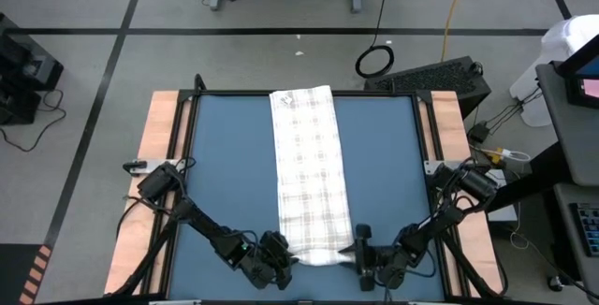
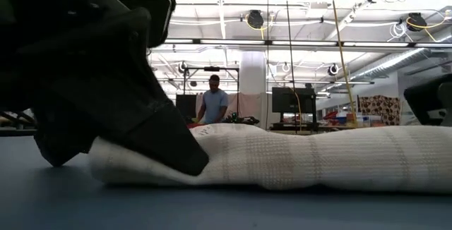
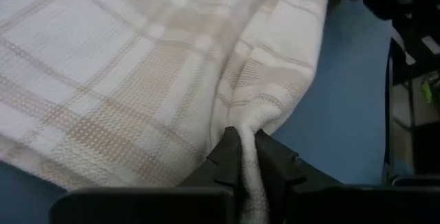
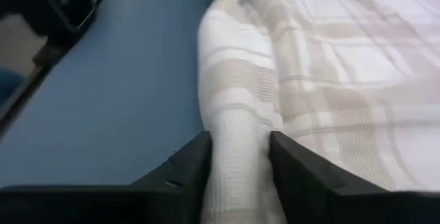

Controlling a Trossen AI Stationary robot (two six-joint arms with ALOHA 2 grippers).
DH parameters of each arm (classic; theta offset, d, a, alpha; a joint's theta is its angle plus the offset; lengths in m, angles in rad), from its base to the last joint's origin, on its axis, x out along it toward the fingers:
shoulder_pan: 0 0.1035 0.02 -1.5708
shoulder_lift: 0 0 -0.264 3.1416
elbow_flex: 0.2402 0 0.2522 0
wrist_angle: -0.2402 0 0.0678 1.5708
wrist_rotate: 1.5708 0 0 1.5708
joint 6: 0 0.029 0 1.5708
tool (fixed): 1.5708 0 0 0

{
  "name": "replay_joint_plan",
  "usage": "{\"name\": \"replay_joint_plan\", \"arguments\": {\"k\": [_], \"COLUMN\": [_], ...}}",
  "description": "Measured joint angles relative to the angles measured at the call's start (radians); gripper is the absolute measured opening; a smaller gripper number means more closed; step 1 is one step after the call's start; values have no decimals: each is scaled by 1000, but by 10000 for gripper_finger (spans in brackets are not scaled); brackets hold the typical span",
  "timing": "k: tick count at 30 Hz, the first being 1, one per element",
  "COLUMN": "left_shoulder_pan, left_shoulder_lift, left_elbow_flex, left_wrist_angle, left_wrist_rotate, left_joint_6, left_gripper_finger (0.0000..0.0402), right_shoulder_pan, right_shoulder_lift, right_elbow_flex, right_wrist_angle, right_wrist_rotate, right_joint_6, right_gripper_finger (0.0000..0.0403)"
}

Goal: Roll towel into tight, uniform cylinder
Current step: Roll the white towel

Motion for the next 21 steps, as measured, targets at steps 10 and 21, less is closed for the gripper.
{"name": "replay_joint_plan", "arguments": {"k": [10,21], "left_shoulder_pan": [-54,-111], "left_shoulder_lift": [-10,-144], "left_elbow_flex": [0,-3], "left_wrist_angle": [-4,33], "left_wrist_rotate": [-26,-341], "left_joint_6": [187,603], "left_gripper_finger": [188,241], "right_shoulder_pan": [-1,-40], "right_shoulder_lift": [-1,-3], "right_elbow_flex": [1,1], "right_wrist_angle": [6,2], "right_wrist_rotate": [-67,-131], "right_joint_6": [285,386], "right_gripper_finger": [39,17]}}
